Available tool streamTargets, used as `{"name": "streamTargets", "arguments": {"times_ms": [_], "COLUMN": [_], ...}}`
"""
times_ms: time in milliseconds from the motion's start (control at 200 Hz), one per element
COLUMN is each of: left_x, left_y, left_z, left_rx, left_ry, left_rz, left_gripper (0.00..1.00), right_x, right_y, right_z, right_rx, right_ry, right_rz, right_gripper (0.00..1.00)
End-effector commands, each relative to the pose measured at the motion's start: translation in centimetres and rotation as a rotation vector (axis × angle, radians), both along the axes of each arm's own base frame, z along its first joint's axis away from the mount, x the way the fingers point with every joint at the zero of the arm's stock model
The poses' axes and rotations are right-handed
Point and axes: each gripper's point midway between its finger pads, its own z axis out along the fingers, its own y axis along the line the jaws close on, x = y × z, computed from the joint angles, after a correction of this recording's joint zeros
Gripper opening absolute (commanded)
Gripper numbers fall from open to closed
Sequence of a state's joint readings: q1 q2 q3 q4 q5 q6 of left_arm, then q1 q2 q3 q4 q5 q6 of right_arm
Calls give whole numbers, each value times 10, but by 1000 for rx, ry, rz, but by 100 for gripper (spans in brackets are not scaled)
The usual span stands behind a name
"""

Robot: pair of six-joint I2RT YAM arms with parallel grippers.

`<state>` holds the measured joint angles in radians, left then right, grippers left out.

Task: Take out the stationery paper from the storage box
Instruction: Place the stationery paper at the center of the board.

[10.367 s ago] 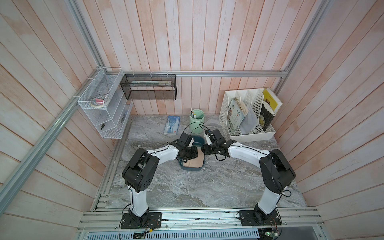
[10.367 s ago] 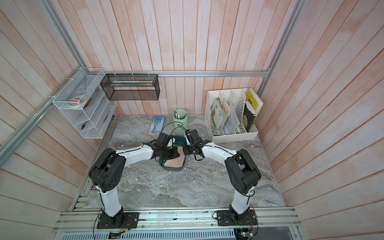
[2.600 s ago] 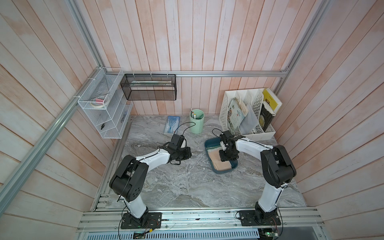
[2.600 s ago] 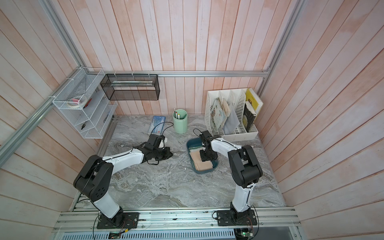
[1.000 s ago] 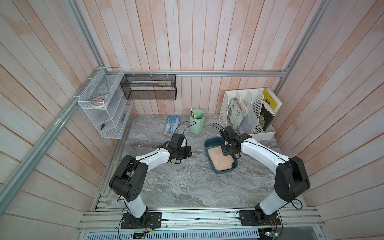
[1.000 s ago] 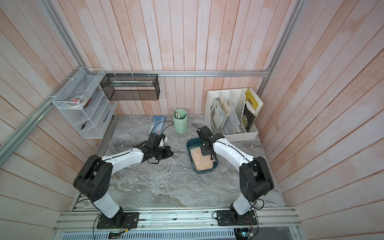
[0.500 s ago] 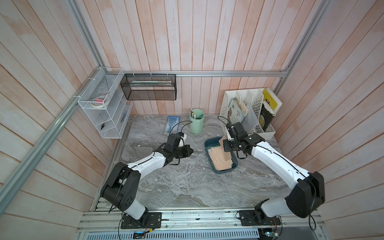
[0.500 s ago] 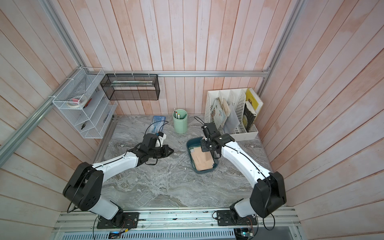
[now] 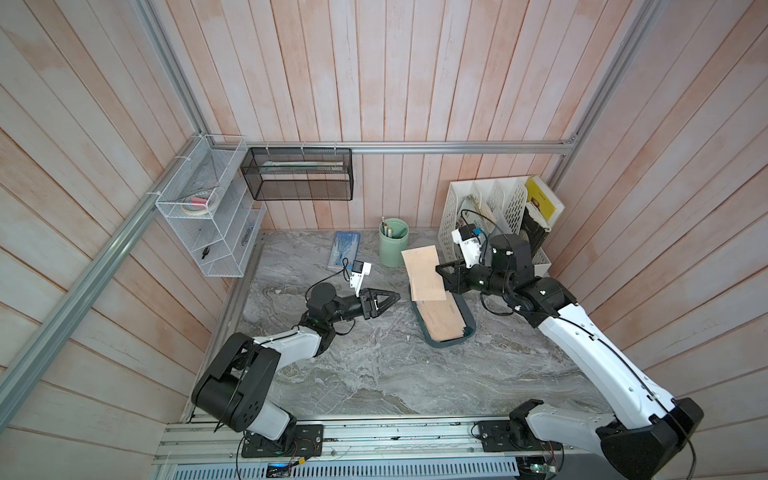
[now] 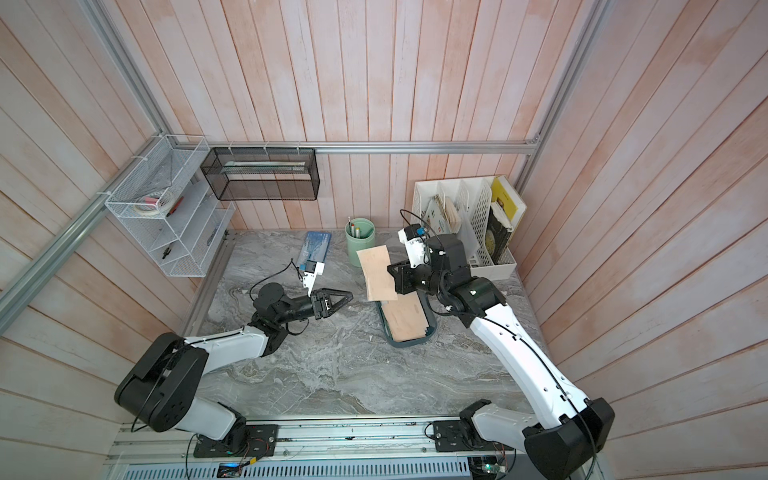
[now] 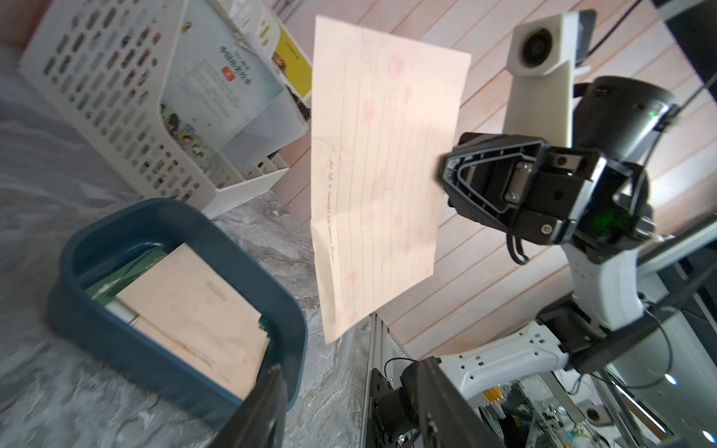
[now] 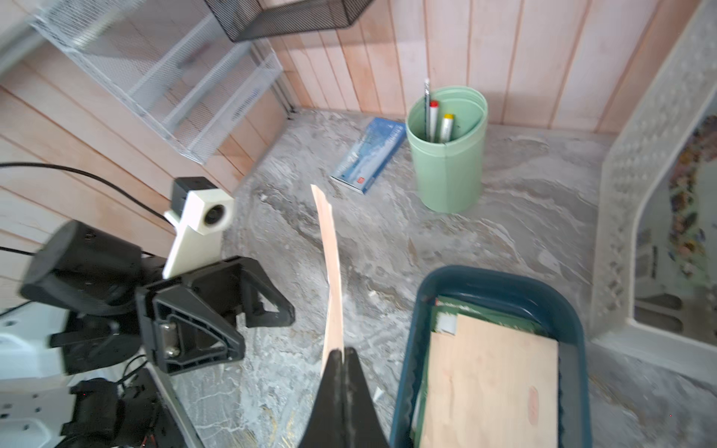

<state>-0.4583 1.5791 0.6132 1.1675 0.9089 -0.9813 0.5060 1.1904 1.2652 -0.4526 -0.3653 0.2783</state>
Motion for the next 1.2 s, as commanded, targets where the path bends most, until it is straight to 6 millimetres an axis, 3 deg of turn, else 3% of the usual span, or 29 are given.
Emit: {"name": "streamTargets", "arguments": {"times_ms": [0,450,515,585,640,755,820,950,1080,1195], "left_x": [-33,-28,-28,-27,-25,-17,-11,1,8,15], "left_y": [6,-4,-4,-4,-4,-2,1,18,46,75], "left_z": [42,58,60,60,58,50,46,37,22,1], "left_rx": [-164,-144,-133,-116,-94,-10,61,205,333,418], "left_ry": [-140,-209,-216,-213,-206,-191,-185,-150,-92,1], "left_rz": [-156,-127,-121,-108,-94,-21,44,199,336,449], "left_gripper": [57,55,46,18,3,0,0,0,0,0], "right_x": [-16,-27,-26,-25,-24,-22,-19,-11,0,15], "right_y": [17,44,46,46,45,41,38,27,12,-10], "right_z": [26,3,-2,-3,-4,-6,-9,-18,-29,-53], "right_rx": [111,112,105,101,97,78,57,4,-66,-175], "right_ry": [-34,47,55,54,51,46,46,50,46,74], "right_rz": [124,209,207,202,193,166,145,75,-20,-155], "right_gripper": [0,0,0,0,0,0,8,38,47,50]}}
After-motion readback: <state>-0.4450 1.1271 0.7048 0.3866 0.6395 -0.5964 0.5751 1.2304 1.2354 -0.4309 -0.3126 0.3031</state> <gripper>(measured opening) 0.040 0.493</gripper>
